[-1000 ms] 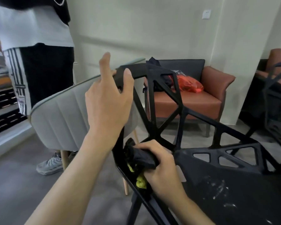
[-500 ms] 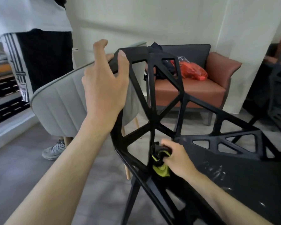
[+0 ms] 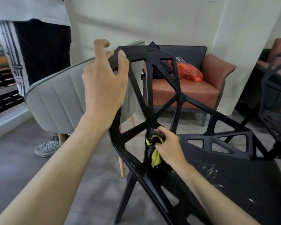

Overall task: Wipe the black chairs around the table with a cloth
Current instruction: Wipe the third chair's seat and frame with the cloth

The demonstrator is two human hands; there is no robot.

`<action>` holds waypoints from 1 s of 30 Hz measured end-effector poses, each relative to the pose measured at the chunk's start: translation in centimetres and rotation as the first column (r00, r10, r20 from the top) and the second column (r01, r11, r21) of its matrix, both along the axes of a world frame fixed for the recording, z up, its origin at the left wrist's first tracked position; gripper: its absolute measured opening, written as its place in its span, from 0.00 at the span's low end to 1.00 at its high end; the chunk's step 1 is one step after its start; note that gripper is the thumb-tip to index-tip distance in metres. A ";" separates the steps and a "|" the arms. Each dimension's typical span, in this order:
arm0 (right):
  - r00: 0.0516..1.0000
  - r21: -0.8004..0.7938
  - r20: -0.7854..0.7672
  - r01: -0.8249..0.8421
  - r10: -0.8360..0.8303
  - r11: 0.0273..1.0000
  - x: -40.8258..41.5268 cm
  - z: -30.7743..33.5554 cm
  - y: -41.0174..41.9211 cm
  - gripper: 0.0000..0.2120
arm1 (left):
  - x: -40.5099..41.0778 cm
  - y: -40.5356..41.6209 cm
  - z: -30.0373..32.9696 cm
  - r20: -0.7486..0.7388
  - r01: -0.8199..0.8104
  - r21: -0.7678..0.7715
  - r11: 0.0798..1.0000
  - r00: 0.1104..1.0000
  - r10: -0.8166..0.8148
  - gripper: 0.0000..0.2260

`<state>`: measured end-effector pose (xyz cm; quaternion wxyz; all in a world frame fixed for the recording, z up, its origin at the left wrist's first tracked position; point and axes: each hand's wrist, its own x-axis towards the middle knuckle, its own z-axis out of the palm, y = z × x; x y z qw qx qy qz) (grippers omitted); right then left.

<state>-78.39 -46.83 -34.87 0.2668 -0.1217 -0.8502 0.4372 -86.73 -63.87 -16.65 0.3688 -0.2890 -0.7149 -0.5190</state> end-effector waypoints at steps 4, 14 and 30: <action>0.935 0.337 0.301 -0.287 0.186 0.897 3.3 -2.2 0.1 0.18 | 0.1 -0.1 -0.2 -0.011 0.039 0.026 0.999 0.999 -0.039 0.15; 0.990 0.092 -0.141 0.007 0.006 0.996 -4.2 1.0 3.5 0.19 | -0.2 -0.4 -0.5 -0.078 0.000 -0.055 0.998 0.997 -0.004 0.17; 0.996 0.252 -0.007 0.090 -0.091 0.964 -2.2 -2.3 4.2 0.21 | -0.3 -0.2 -0.6 -0.090 -0.038 -0.016 0.999 0.995 0.037 0.13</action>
